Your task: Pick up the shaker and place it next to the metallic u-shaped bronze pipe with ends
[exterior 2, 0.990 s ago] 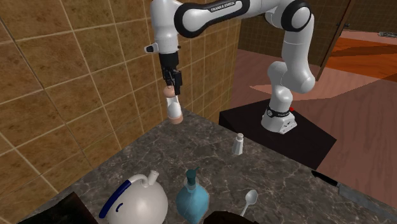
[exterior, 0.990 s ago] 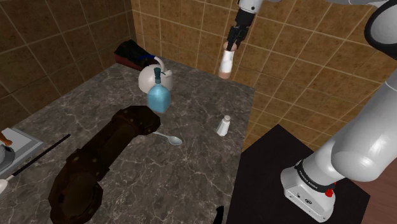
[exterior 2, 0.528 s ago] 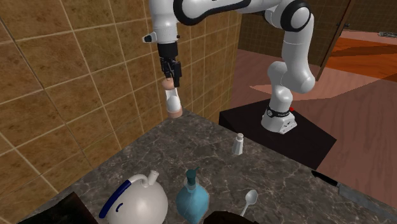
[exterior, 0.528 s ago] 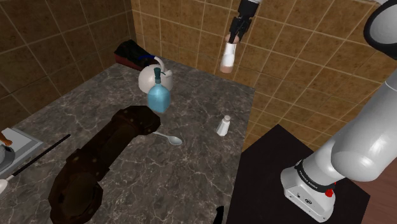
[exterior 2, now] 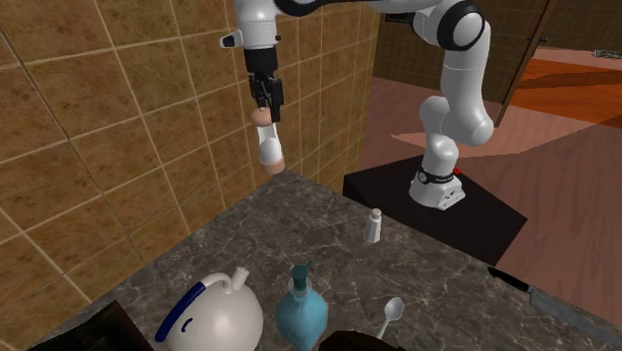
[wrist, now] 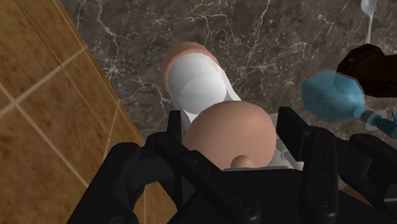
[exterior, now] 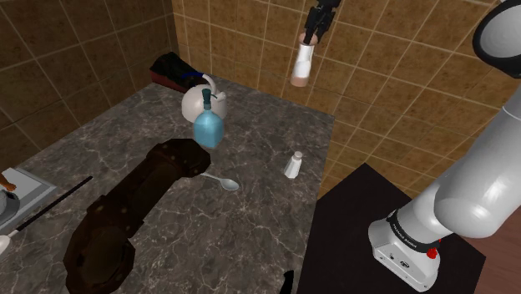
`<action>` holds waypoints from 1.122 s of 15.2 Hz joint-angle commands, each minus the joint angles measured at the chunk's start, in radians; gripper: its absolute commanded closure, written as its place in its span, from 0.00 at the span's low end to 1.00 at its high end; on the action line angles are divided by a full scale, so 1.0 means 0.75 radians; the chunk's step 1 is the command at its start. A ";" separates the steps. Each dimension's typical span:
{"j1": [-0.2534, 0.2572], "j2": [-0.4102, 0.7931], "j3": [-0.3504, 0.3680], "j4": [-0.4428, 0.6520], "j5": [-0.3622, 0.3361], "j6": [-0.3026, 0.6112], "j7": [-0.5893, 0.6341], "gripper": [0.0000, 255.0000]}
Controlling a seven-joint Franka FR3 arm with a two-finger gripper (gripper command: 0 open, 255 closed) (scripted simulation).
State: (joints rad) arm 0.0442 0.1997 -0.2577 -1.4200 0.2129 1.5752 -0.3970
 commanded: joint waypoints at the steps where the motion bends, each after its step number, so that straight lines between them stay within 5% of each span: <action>1: -0.004 0.009 -0.001 0.048 0.002 -0.039 0.004 1.00; 13: -0.040 0.112 -0.006 0.407 0.036 -0.297 0.030 1.00; 17: 0.062 -0.101 0.030 0.115 -0.024 -0.193 0.129 1.00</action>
State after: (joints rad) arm 0.0736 0.1695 -0.2413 -1.2775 0.2074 1.4150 -0.3182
